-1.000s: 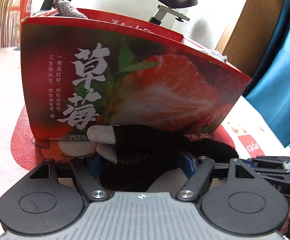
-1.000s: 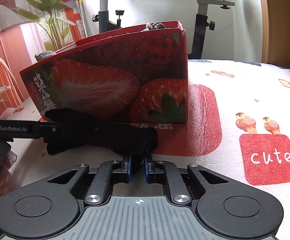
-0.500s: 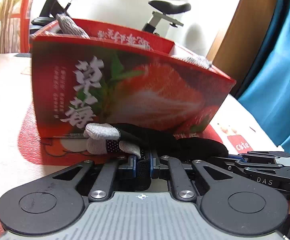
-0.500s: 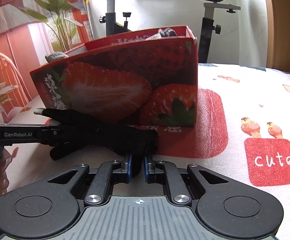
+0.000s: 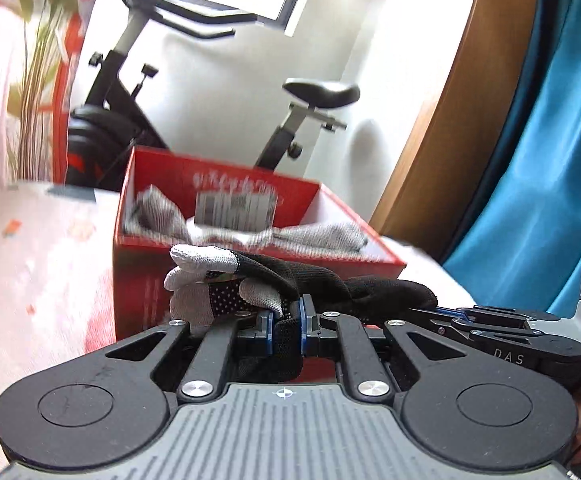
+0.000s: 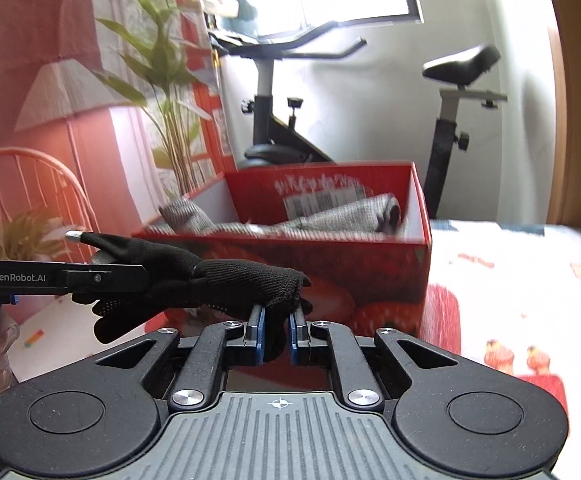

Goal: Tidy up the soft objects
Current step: 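Lift the black glove with both grippers and carry it over the red box, then lower the black glove into the red box and open both grippers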

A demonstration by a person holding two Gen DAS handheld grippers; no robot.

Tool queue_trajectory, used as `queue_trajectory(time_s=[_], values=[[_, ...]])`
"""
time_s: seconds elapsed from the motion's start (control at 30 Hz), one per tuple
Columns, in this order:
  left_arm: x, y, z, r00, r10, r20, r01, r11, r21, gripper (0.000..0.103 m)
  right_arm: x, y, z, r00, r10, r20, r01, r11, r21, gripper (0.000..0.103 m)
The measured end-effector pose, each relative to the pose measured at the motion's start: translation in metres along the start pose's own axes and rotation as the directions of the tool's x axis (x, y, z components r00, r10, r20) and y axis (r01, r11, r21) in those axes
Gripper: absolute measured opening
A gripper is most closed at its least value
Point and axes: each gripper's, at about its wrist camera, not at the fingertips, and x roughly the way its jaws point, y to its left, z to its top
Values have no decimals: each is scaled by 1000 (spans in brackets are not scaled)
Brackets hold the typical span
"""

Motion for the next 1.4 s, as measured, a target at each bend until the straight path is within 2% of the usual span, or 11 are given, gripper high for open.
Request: queue_trajectory(time_s=[0.33,0.53,0.67,0.93,1.23,1.4], values=[[-24,-16,72,993,17,113,-24,998,60,12,-27,20,81,992,47,119,-37,996,-85,10],[-4,-8,104,994,20,107,-31,995,98,13,-8,14,128,991,55,125,-42,993,-110,10],[31,8,119,998,33,55,-37,996,78,13,24,0,148,996,41,83,-32,993,-110,10],[116,43,125,993,86,-87,-82,996,46,13,117,-29,152,998,-18,-59,13,996,-85,10],[176,65,123,969,153,-192,-138,986,91,14,196,-56,142,974,-71,-215,75,997,11,10],[189,68,121,960,192,-203,-167,977,134,23,218,-65,137,958,-111,-265,124,992,33,10]])
